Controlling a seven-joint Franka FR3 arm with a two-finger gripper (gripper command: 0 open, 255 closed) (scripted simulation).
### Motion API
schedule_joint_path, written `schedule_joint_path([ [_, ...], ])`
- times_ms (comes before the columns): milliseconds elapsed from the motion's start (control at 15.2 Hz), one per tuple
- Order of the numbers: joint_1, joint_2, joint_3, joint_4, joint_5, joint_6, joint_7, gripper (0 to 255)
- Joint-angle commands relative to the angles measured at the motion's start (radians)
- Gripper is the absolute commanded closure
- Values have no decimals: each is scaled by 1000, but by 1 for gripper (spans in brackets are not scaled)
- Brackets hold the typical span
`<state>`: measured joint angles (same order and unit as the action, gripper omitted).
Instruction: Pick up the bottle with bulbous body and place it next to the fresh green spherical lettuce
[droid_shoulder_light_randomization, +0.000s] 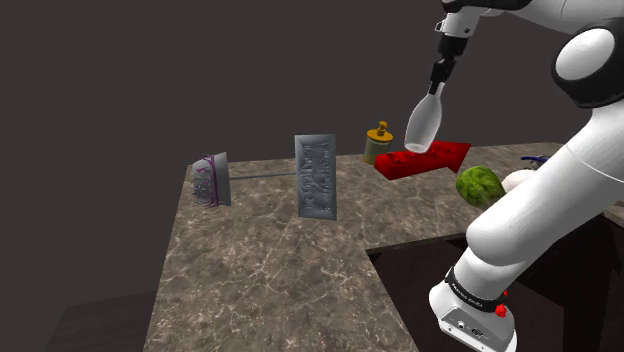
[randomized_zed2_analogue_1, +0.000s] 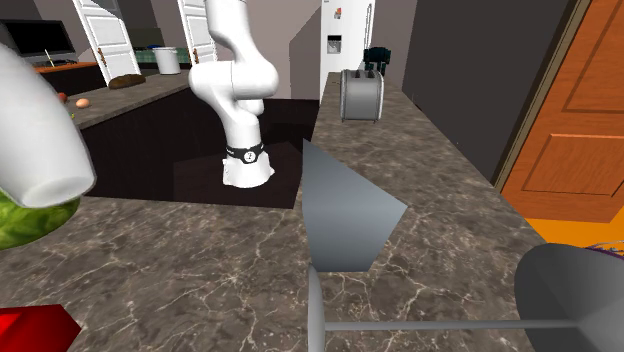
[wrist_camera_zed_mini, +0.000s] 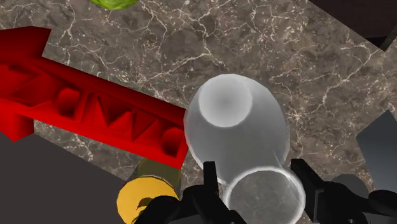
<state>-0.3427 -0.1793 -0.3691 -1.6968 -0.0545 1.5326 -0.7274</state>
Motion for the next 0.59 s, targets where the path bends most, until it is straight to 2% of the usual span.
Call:
schedule_joint_path([
  [0, -19, -21, -25, -13, -12, -5, -45, 255],
  [528, -93, -32, -145, -8, -38, -11, -238, 255],
])
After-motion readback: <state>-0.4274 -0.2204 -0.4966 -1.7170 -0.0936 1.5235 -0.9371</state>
